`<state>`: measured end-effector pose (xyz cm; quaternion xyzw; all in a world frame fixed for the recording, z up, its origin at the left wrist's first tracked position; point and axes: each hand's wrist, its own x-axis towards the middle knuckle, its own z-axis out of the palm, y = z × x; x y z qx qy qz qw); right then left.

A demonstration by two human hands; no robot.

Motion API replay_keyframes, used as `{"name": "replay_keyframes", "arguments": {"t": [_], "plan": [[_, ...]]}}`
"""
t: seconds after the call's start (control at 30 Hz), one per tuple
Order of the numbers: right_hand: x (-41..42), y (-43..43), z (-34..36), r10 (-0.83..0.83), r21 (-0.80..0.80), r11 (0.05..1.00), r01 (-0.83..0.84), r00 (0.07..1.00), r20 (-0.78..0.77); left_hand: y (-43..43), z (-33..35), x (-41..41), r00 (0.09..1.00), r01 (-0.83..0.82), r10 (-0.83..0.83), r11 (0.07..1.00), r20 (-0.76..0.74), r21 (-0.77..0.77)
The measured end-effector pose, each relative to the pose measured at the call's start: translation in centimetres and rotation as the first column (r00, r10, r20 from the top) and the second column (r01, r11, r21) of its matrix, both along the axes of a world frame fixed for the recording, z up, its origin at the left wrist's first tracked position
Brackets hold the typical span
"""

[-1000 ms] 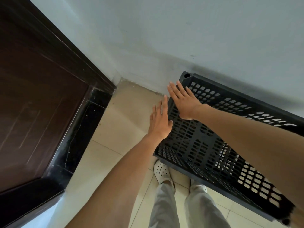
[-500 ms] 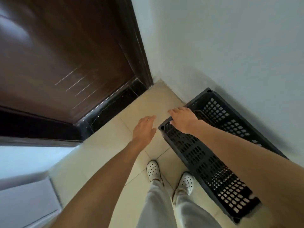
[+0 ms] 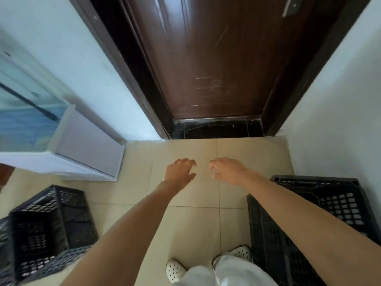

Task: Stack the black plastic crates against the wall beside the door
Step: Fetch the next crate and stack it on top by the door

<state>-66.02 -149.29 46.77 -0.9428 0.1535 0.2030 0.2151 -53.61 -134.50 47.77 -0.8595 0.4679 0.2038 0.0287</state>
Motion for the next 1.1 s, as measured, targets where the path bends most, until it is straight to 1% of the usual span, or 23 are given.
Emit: {"name": "replay_keyframes", "arguments": {"t": [0.13,0.23,0.33,0.47,0.57,0.63,0.73,0.87,0.97,1.1], "plan": [[7.9,6.7,1.7,0.139,-0.098,0.985,-0.140,0.990,-0.016,9.4,1.7,5.3,0.986,-0.163,0.164,0.986,0.022,-0.030],[14.4,14.4,2.8,0.250,-0.111,0.962,-0.250,0.968,-0.012,18.5,2.5,8.9,0.950,-0.311,0.312,0.950,0.009,-0.017],[21.1,23.6,3.1,0.371,-0.111,0.923,-0.369,0.929,0.003,28.2,2.7,12.1,0.900,-0.436,0.437,0.899,-0.006,0.035],[28.6,35.8,2.4,0.528,-0.089,0.845,-0.527,0.849,-0.007,40.5,2.7,16.2,0.811,-0.585,0.586,0.810,0.000,0.038],[32.4,43.1,1.4,0.626,-0.069,0.777,-0.625,0.780,-0.021,48.3,2.7,18.7,0.729,-0.685,0.685,0.728,0.008,0.021],[34.1,47.1,1.1,0.687,-0.036,0.725,-0.688,0.726,-0.031,53.0,2.6,19.9,0.688,-0.725,0.726,0.687,0.006,0.050],[36.8,51.5,0.6,0.757,-0.007,0.650,-0.760,0.649,-0.071,58.3,1.7,21.5,0.618,-0.784,0.786,0.616,-0.005,0.077],[42.1,55.4,-0.1,0.825,0.016,0.560,-0.829,0.555,-0.110,62.7,0.5,24.5,0.547,-0.832,0.837,0.546,-0.020,0.096],[47.8,58.1,-0.5,0.852,0.010,0.515,-0.857,0.511,-0.116,65.2,-0.6,28.2,0.490,-0.868,0.872,0.489,-0.013,0.090],[56.2,61.7,-1.1,0.883,-0.011,0.458,-0.889,0.456,-0.110,68.5,-1.9,33.9,0.381,-0.918,0.924,0.381,-0.019,0.108]]}}
